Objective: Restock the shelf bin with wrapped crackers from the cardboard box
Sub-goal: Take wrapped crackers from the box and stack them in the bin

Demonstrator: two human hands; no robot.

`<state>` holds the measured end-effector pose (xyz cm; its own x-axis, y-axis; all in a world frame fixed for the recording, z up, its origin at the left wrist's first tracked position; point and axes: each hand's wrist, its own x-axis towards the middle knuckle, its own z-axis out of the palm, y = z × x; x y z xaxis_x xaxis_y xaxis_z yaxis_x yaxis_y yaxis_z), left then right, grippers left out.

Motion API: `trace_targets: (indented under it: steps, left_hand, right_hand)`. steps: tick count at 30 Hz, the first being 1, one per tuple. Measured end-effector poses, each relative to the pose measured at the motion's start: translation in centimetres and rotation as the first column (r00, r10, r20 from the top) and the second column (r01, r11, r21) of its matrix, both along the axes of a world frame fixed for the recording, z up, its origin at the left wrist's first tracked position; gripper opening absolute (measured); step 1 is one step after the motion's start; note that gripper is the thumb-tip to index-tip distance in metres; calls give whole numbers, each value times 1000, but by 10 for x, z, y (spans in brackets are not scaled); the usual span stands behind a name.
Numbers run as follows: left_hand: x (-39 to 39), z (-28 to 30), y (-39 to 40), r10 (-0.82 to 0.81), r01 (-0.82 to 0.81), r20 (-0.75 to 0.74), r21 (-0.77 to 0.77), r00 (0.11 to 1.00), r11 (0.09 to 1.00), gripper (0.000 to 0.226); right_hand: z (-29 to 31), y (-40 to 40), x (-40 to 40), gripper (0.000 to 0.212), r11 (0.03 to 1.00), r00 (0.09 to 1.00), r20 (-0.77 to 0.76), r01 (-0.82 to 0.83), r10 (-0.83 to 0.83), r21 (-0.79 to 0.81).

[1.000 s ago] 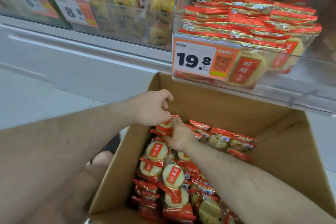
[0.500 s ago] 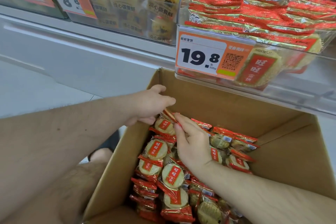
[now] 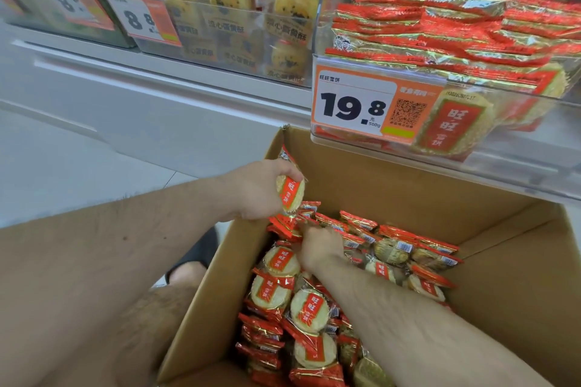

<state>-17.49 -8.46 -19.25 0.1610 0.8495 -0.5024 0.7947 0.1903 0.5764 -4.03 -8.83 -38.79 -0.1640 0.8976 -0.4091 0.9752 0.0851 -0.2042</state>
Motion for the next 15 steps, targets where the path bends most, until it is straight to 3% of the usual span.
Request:
trace_targets:
  steps: [3, 7, 12, 15]
  left_hand:
    - [0, 2, 1, -8, 8, 22, -15, 1000, 1000, 53]
    - [-1, 5, 2, -44, 43, 32, 11, 999, 999, 46]
    - [3, 15, -5, -43, 47, 79, -44, 996, 998, 69]
    - [11, 23, -11, -26, 45, 174, -107, 984, 993, 87]
  right_hand:
    - [12, -7, 15, 30, 999, 998, -66, -18, 20, 29]
    - [63, -27, 60, 30, 998, 975, -218, -21, 36, 67]
    - [152, -76, 120, 29, 914, 926, -340, -14, 165, 406]
    - [202, -98, 136, 39, 774, 896, -336, -12, 289, 633]
